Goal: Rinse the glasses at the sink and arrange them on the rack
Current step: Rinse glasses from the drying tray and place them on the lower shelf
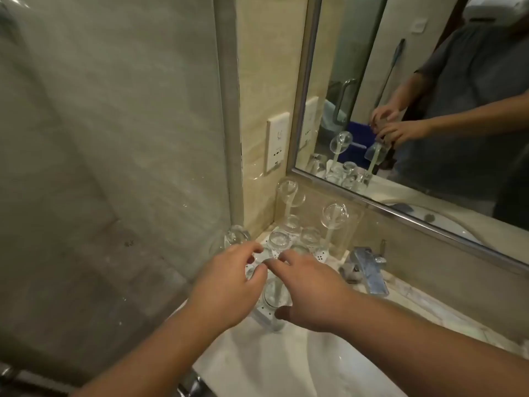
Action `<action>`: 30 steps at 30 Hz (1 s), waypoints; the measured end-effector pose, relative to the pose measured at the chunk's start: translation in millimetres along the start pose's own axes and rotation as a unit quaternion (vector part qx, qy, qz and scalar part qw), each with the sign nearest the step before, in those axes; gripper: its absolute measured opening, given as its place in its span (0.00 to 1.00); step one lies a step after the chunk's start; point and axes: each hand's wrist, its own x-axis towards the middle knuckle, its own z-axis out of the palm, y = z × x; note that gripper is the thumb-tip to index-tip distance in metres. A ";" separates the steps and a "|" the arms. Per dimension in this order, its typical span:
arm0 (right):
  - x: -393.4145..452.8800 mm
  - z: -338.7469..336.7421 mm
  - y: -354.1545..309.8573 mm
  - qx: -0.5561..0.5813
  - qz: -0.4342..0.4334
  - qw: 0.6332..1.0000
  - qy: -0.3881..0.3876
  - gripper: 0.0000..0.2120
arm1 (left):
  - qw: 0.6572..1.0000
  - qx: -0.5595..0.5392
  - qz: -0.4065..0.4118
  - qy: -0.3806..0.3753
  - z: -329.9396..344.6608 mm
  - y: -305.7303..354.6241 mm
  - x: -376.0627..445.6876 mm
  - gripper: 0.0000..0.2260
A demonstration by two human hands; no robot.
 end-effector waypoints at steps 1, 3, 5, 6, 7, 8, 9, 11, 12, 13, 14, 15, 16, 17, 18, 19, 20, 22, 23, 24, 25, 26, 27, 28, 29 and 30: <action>2.6 2.5 -1.8 -0.007 0.010 1.000 -0.009 0.37 | 1.000 -0.025 -0.014 -0.007 3.9 -4.5 -1.7 0.14; 6.4 10.6 -3.4 -0.016 0.028 0.999 -0.013 0.39 | 0.997 -0.051 -0.050 -0.026 11.0 -12.0 -4.3 0.14; 10.1 22.0 -3.0 -0.025 0.036 0.999 -0.017 0.40 | 0.991 -0.085 -0.086 -0.050 18.6 -18.1 -9.6 0.16; 11.2 26.5 -3.7 -0.026 0.036 0.999 -0.018 0.40 | 0.987 -0.105 -0.108 -0.057 21.0 -19.1 -12.0 0.16; 11.9 29.7 -3.6 -0.029 0.036 0.999 -0.016 0.40 | 0.980 -0.134 -0.134 -0.061 23.7 -20.2 -12.9 0.15; 12.1 32.1 -2.9 -0.033 0.030 0.999 -0.011 0.40 | 0.969 -0.168 -0.166 -0.068 23.5 -18.1 -13.3 0.12; 12.8 34.0 -3.1 -0.035 0.033 0.999 -0.007 0.39 | 0.954 -0.208 -0.204 -0.075 25.2 -18.6 -12.6 0.09; 13.2 35.7 -3.8 -0.037 0.039 0.999 -0.003 0.34 | 0.909 -0.288 -0.288 -0.093 27.8 -19.4 -12.2 0.05; 13.3 36.8 -4.2 -0.039 0.042 0.998 -0.003 0.32 | 0.884 -0.323 -0.323 -0.102 28.3 -19.1 -13.1 0.05; 12.8 37.1 -4.7 -0.039 0.046 0.998 -0.002 0.31 | 0.860 -0.352 -0.351 -0.112 30.1 -19.9 -13.9 0.06; 12.5 36.9 -4.8 -0.040 0.049 0.998 -0.003 0.30 | 0.840 -0.373 -0.374 -0.123 31.6 -19.4 -15.6 0.06; 12.1 36.5 -5.2 -0.041 0.049 0.998 -0.002 0.30 | 0.823 -0.391 -0.390 -0.133 34.0 -19.6 -17.3 0.07; 11.4 35.8 -5.3 -0.039 0.048 0.998 0.000 0.30 | 0.808 -0.405 -0.404 -0.139 35.8 -19.1 -19.1 0.07; 10.8 35.0 -5.3 -0.043 0.049 0.998 0.003 0.29 | 0.794 -0.419 -0.417 -0.142 38.3 -19.4 -20.9 0.08; 9.8 33.5 -5.5 -0.046 0.053 0.998 0.004 0.29 | 0.779 -0.434 -0.429 -0.144 40.0 -18.9 -22.8 0.08; 8.4 31.9 -5.7 -0.046 0.057 0.997 0.010 0.29 | 0.762 -0.450 -0.442 -0.147 41.2 -18.1 -24.5 0.09; 6.6 30.0 -5.9 -0.046 0.062 0.997 0.014 0.29 | 0.743 -0.467 -0.454 -0.151 42.1 -17.0 -26.0 0.10; 2.2 25.3 -6.0 -0.045 0.069 0.996 0.024 0.29 | 0.706 -0.497 -0.475 -0.170 43.3 -14.2 -29.5 0.14; -0.9 22.5 -5.9 -0.047 0.071 0.996 0.031 0.29 | 0.689 -0.509 -0.482 -0.182 43.6 -12.6 -31.2 0.17; -3.7 19.1 -6.0 -0.049 0.073 0.995 0.039 0.30 | 0.674 -0.522 -0.486 -0.194 43.7 -10.5 -32.9 0.18; -6.9 15.1 -6.2 -0.051 0.075 0.995 0.049 0.30 | 0.660 -0.534 -0.487 -0.205 43.7 -7.8 -34.4 0.20; -9.9 10.2 -6.5 -0.051 0.079 0.994 0.057 0.31 | 0.645 -0.549 -0.487 -0.213 43.5 -4.6 -35.5 0.21; -12.8 4.7 -7.2 -0.050 0.082 0.993 0.067 0.31 | 0.631 -0.564 -0.487 -0.217 43.4 -1.2 -36.1 0.22; -15.9 -1.0 -8.2 -0.048 0.087 0.992 0.074 0.31 | 0.616 -0.579 -0.486 -0.221 42.9 2.5 -36.5 0.24; -18.9 -6.8 -9.4 -0.047 0.091 0.991 0.081 0.32 | 0.602 -0.592 -0.485 -0.228 42.3 6.3 -36.7 0.25; -22.0 -12.5 -10.9 -0.045 0.095 0.991 0.088 0.32 | 0.589 -0.604 -0.482 -0.236 41.3 10.3 -36.6 0.27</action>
